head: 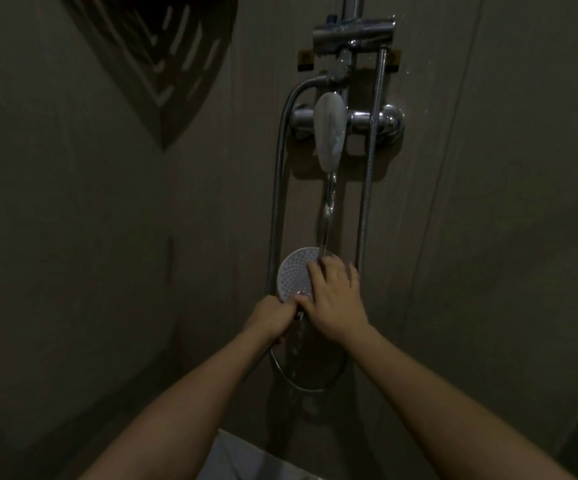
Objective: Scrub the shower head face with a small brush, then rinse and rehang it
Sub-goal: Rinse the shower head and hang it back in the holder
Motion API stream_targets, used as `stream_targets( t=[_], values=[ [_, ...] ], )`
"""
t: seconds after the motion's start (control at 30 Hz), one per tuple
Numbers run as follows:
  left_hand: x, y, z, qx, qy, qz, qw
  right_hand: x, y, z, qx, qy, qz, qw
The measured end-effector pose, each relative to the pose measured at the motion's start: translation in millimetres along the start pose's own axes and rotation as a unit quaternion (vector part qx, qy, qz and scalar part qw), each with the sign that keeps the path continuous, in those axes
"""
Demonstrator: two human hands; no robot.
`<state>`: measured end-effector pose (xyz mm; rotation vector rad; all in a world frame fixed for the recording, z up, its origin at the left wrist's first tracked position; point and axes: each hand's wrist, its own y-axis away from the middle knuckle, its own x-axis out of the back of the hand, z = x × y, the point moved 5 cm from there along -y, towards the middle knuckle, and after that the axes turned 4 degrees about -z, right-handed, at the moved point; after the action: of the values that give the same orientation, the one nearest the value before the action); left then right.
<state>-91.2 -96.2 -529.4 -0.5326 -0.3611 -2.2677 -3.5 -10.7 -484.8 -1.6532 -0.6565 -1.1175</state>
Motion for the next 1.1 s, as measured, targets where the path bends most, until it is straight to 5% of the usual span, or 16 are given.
stream_targets(
  t=[0.13,0.27,0.43,0.57,0.73,0.97,1.1],
  values=[
    [-1.6,3.9,3.4,0.002,0.004,0.004,1.000,-4.7,-23.1,-3.3,-0.001,0.040,0.008,0.999],
    [-0.7,3.6,5.4,-0.028,-0.109,0.003,0.994,14.8,-41.8,2.6,-0.034,0.066,0.070,0.995],
    [-2.8,1.5,-0.1,-0.032,-0.127,0.031,0.991,15.5,-42.3,-9.0,0.057,0.077,0.093,0.991],
    [-4.7,1.0,-1.2,-0.056,-0.133,0.050,0.988,17.3,-43.2,-17.6,0.110,0.126,0.060,0.984],
    [-16.3,-5.2,-6.3,-0.055,-0.126,0.065,0.988,27.5,-61.6,-3.4,0.043,0.090,0.019,0.995],
    [-37.0,-10.5,-15.1,-0.027,-0.033,0.095,0.995,9.8,-40.0,16.4,-0.003,0.020,0.088,0.996],
    [-37.0,-8.0,-10.8,0.009,0.169,0.169,0.971,5.0,-39.1,37.0,-0.113,-0.260,0.091,0.955]
  ],
)
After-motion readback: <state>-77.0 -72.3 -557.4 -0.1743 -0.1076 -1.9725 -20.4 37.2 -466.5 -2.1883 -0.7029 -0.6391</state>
